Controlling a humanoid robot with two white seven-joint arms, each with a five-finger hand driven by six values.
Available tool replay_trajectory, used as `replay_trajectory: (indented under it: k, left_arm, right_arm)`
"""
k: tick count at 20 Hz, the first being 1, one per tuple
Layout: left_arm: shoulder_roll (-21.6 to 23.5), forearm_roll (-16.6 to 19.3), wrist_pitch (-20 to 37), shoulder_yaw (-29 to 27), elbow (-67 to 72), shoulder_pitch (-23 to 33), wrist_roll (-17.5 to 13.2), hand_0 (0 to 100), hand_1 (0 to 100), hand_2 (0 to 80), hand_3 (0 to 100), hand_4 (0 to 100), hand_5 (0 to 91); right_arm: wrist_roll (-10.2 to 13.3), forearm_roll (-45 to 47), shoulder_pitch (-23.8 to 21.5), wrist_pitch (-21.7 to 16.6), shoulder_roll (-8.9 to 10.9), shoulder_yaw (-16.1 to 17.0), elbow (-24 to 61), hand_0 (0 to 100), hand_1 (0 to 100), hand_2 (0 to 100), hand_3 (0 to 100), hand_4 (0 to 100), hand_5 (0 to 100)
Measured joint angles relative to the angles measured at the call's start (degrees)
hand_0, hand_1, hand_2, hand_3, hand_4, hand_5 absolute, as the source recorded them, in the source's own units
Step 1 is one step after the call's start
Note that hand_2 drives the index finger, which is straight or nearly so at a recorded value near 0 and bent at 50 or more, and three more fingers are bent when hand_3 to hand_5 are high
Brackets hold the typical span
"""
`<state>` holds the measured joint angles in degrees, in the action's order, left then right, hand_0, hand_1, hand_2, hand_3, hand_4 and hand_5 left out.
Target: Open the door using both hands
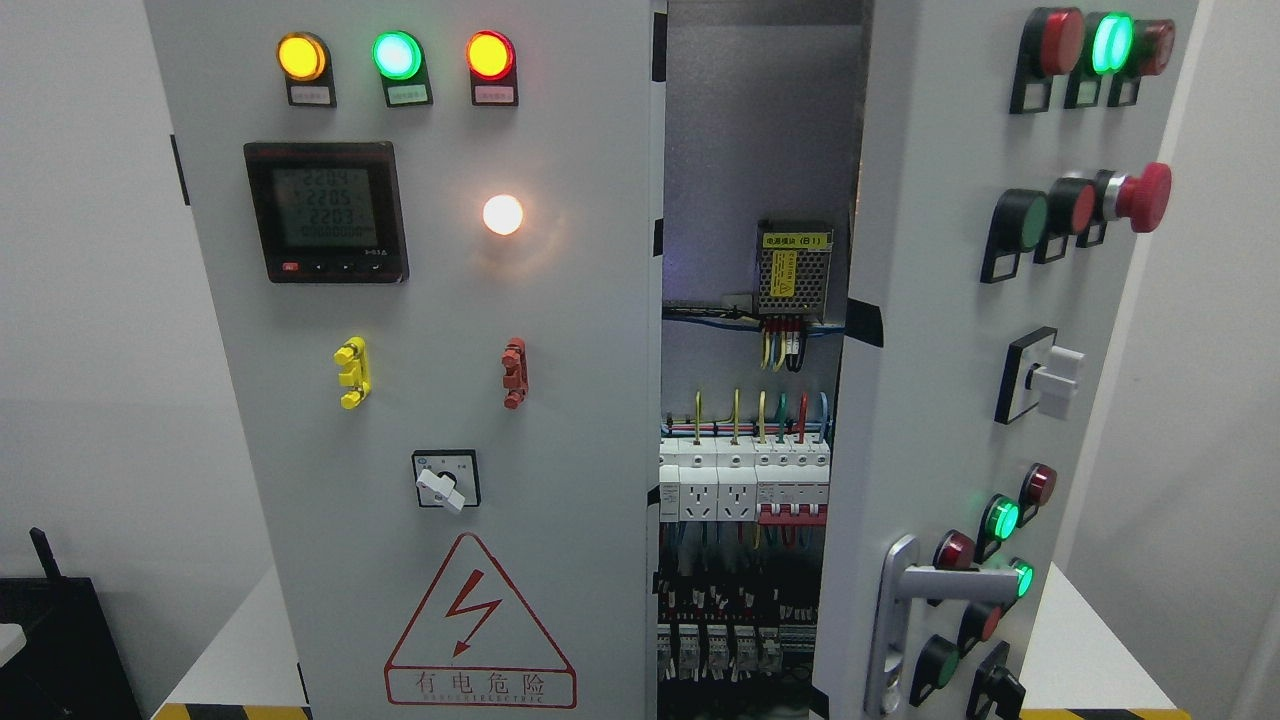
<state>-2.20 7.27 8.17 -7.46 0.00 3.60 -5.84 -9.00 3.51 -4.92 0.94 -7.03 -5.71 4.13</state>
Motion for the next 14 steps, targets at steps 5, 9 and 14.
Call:
replay_trajectory:
  k: [5, 9, 14]
  left_arm:
    - [0.0, 0.0, 0.0, 0.0, 0.0, 0.0, 0.0, 12, 39, 0.0, 0, 0, 0.0]
    - [0.0, 0.0, 0.0, 0.0, 0.0, 0.0, 0.0, 12, 39, 0.0, 0, 0, 0.0]
    - [0.0, 0.0, 0.0, 0.0, 0.0, 0.0, 0.0, 12, 39, 0.0, 0, 0, 0.0]
  right_arm:
    - [0.0, 0.0, 0.0, 0.0, 0.0, 0.0, 0.0, 12, 39, 0, 0, 0, 0]
    - [0.0, 0.0, 0.0, 0.0, 0.0, 0.0, 0.0, 12, 39, 0, 0, 0, 0]
    - [0.0, 0.0, 0.0, 0.0, 0.0, 0.0, 0.0, 12, 39, 0, 0, 0, 0]
